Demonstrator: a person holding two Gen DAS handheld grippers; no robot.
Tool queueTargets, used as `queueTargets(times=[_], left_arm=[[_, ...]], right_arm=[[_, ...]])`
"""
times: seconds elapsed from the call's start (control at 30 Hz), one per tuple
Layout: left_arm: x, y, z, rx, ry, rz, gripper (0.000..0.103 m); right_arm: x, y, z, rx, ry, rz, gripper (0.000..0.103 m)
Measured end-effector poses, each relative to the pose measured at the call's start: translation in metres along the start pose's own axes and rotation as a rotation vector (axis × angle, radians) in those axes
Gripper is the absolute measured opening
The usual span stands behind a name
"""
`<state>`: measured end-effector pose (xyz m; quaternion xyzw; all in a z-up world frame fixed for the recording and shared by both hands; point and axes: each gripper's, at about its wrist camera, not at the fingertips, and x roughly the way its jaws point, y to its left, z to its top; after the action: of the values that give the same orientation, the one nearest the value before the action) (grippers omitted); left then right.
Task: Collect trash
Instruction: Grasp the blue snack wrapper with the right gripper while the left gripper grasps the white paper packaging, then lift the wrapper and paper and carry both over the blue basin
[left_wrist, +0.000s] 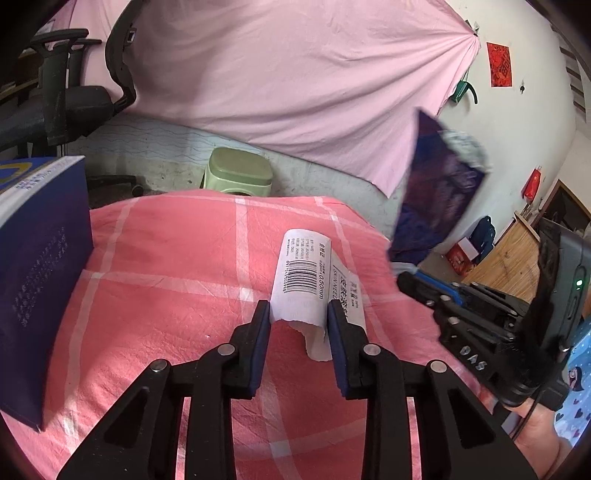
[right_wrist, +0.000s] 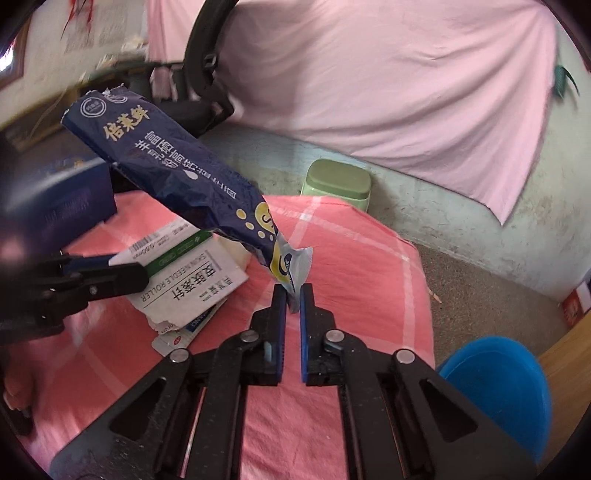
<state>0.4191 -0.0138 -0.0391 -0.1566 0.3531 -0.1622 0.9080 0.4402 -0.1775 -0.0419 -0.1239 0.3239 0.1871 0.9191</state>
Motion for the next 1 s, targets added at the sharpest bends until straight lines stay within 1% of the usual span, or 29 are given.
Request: queueTargets(times=[0.13, 0.2, 0.37, 0.6, 0.7, 0.87, 1.0], left_arm=[[-0.009, -0.003, -0.001, 0.011, -0.043, 0.004, 0.025], [-0.017, -0.003, -0.004, 0.005, -0.083, -0.006, 0.024], [-0.034, -0.002, -0.005, -0.002, -0.164, -0.021, 0.023], [-0.05, -0.012, -0.008, 0.018, -0.229, -0.007, 0.022], [-0.06, -0.02, -0.015, 0.038, -0.258, 0.007, 0.022], [-0.079, -0.035, -0.022, 0.055, -0.353, 0.029, 0.022], [-0.089, -0.055, -0.019, 0.1, -0.425, 0.044, 0.022]], right_arm=[[-0.019, -0.01, -0.006, 0.068, -0.066, 0.009, 0.028], [-0.028, -0.01, -0.008, 0.092, -0.101, 0.017, 0.028], [-0.043, -0.008, -0.015, 0.133, -0.15, 0.042, 0.028], [-0.051, -0.004, -0.014, 0.147, -0.172, 0.071, 0.028], [-0.055, -0.007, -0.015, 0.158, -0.19, 0.084, 0.028], [-0.068, -0.011, -0.02, 0.186, -0.228, 0.105, 0.028], [-0.082, -0.017, -0.023, 0.199, -0.279, 0.1, 0.028]])
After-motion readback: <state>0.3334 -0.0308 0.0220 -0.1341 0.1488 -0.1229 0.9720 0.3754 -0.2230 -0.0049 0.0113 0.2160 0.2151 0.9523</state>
